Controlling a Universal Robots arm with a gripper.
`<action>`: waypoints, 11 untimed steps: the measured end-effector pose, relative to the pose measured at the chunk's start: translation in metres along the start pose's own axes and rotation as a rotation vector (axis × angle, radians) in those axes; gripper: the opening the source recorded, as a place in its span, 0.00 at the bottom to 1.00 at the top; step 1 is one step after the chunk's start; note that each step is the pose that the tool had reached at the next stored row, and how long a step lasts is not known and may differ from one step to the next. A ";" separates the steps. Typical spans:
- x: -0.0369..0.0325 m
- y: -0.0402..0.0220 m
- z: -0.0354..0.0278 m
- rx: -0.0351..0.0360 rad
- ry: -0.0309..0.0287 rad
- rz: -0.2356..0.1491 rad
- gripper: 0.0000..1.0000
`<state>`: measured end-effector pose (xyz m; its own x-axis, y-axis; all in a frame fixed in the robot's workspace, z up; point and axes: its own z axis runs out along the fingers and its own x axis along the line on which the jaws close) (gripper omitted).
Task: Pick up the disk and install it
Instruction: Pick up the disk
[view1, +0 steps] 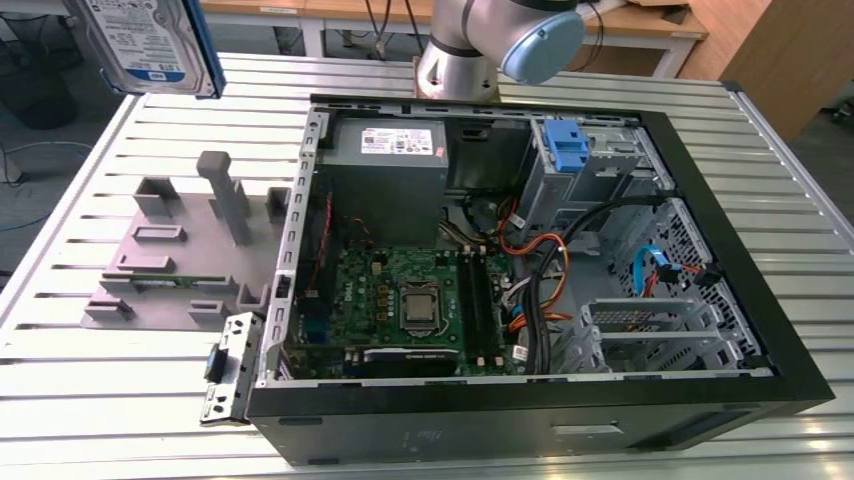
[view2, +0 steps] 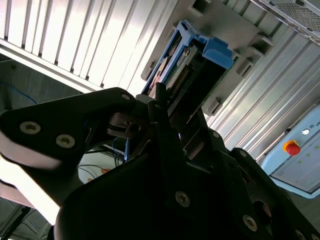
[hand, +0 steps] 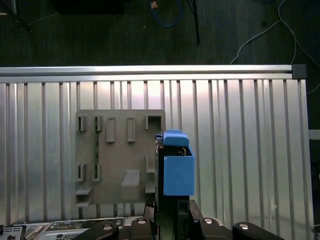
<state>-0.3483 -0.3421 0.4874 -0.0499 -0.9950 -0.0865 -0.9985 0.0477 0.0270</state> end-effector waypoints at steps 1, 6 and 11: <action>0.0000 0.0000 0.0000 0.0001 -0.0001 0.000 0.35; 0.0000 -0.0001 -0.0002 0.0000 0.0000 0.000 0.35; -0.0002 -0.0024 -0.0003 -0.0001 0.0000 0.000 0.35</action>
<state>-0.3459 -0.3421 0.4876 -0.0500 -0.9950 -0.0865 -0.9985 0.0478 0.0271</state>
